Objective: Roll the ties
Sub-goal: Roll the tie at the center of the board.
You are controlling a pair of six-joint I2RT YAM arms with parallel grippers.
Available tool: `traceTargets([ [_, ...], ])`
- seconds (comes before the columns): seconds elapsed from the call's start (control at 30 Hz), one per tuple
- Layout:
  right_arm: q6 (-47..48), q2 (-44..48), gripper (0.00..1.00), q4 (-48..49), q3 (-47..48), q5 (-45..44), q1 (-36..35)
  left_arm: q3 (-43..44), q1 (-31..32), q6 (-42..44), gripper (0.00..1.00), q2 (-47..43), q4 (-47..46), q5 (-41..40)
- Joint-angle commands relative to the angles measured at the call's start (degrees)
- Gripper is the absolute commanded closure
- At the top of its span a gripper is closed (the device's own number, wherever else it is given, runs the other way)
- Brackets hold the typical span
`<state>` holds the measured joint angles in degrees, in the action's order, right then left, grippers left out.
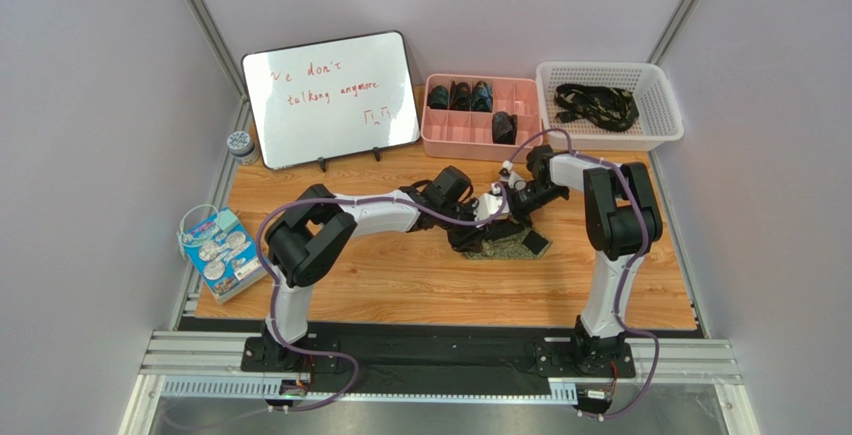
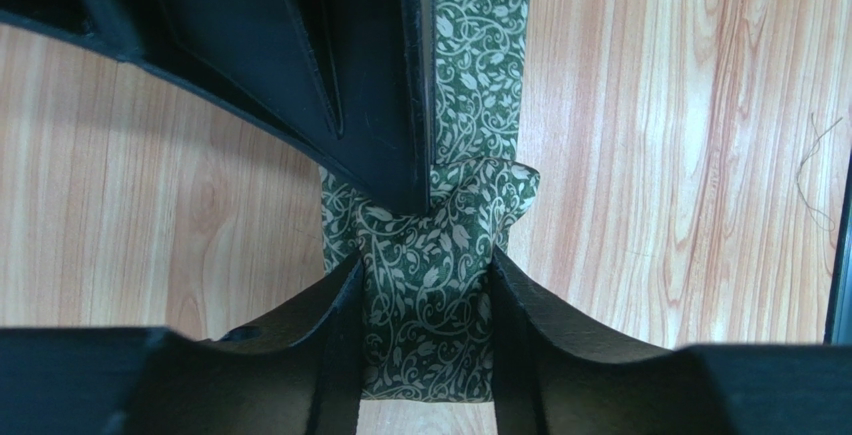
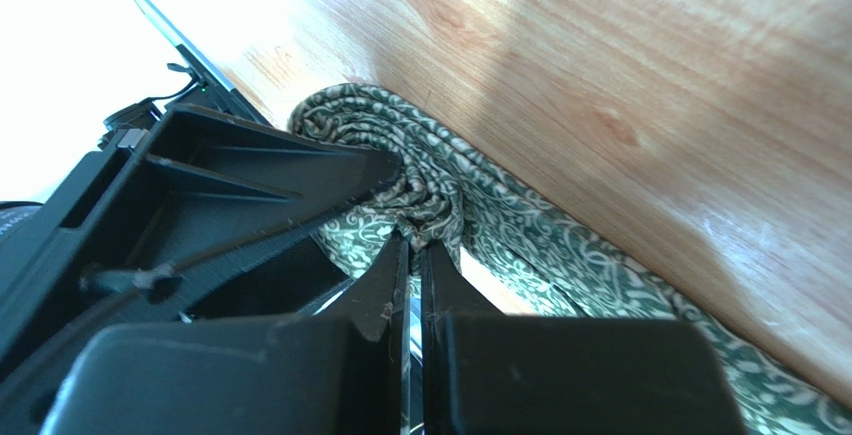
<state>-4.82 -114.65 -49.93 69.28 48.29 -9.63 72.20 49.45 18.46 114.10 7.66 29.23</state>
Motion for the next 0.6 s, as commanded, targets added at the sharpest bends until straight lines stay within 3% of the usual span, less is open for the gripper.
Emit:
traceTargets([
  [0.0, 0.5, -0.5, 1.0, 1.6, -0.6, -9.8, -1.2, -6.4, -3.2, -3.5, 0.47, -3.8, 1.4, -1.1],
  [0.1, 0.3, -0.6, 1.0, 2.4, -0.7, -13.2, -1.3, -11.8, -4.5, -5.4, 0.37, -8.2, -4.8, 0.8],
  [0.13, 0.3, -0.7, 1.0, 2.5, -0.7, -13.7, -1.2, -12.9, -4.8, -5.4, 0.29, -8.9, -7.3, 1.5],
  [0.23, 0.2, -0.8, 1.0, 3.1, -0.8, -15.5, -1.6, -16.1, -4.7, -6.8, 0.26, -10.4, -14.2, 2.4],
  [0.27, 0.2, -0.9, 1.0, 3.3, -0.9, -16.1, -1.8, -16.5, -4.7, -7.2, 0.09, -10.4, -15.3, 2.8],
  [0.57, -0.8, 0.9, 1.0, 6.5, -2.1, -19.8, -4.5, -17.8, -4.7, -10.3, 0.07, -7.5, -28.2, 6.3],
])
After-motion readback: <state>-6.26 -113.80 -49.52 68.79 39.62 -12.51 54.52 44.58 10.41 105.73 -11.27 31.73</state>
